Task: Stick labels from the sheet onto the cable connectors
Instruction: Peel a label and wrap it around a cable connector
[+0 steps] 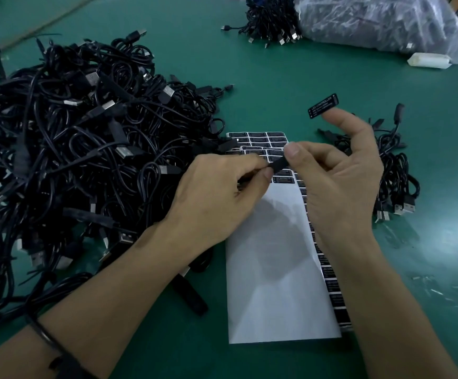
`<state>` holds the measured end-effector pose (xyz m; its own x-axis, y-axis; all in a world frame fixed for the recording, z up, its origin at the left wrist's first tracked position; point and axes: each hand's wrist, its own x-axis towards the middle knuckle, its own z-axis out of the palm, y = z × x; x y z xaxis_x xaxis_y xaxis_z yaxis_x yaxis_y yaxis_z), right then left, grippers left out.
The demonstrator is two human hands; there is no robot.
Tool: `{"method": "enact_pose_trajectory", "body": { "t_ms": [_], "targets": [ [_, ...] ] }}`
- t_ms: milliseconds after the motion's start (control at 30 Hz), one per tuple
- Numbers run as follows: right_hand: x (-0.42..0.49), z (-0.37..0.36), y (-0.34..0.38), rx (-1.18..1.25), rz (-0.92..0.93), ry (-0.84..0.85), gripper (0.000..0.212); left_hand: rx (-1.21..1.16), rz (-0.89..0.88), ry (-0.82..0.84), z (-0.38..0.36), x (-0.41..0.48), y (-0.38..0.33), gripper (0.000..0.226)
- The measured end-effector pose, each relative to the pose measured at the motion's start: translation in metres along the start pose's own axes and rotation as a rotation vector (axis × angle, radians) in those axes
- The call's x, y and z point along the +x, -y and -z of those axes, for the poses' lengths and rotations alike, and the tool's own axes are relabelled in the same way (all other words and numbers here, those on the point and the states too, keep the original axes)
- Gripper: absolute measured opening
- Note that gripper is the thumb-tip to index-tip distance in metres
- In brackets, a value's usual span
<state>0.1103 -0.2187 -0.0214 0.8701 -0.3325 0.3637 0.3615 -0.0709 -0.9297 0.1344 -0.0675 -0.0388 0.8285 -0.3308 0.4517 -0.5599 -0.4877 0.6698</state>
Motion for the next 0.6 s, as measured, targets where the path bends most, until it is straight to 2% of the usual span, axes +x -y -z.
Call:
{"method": "enact_pose_trajectory", "body": {
  "t_ms": [233,333,433,600],
  "targets": [
    [-0.0025,-0.0034,0.0003,0.014,0.003,0.014,0.046,-0.096,0.111,0.041,0.0005,-0.0002,0.0002,0.032],
    [-0.0026,-0.0046,0.0013,0.018,0.013,-0.048,0.029,-0.099,0.177,-0.005,0.0003,0.0006,-0.0007,0.035],
    [-0.0031,-0.0062,0.0031,0.062,-0.052,-0.069,0.007,-0.133,0.193,-0.072,0.0009,0.0012,0.0010,0.034],
    [-0.0059,-0.0103,-0.0014,0.067,-0.251,0.038,0.020,-0.144,0.190,-0.096,-0.0007,0.0013,0.0033,0.027]
  ]
}}
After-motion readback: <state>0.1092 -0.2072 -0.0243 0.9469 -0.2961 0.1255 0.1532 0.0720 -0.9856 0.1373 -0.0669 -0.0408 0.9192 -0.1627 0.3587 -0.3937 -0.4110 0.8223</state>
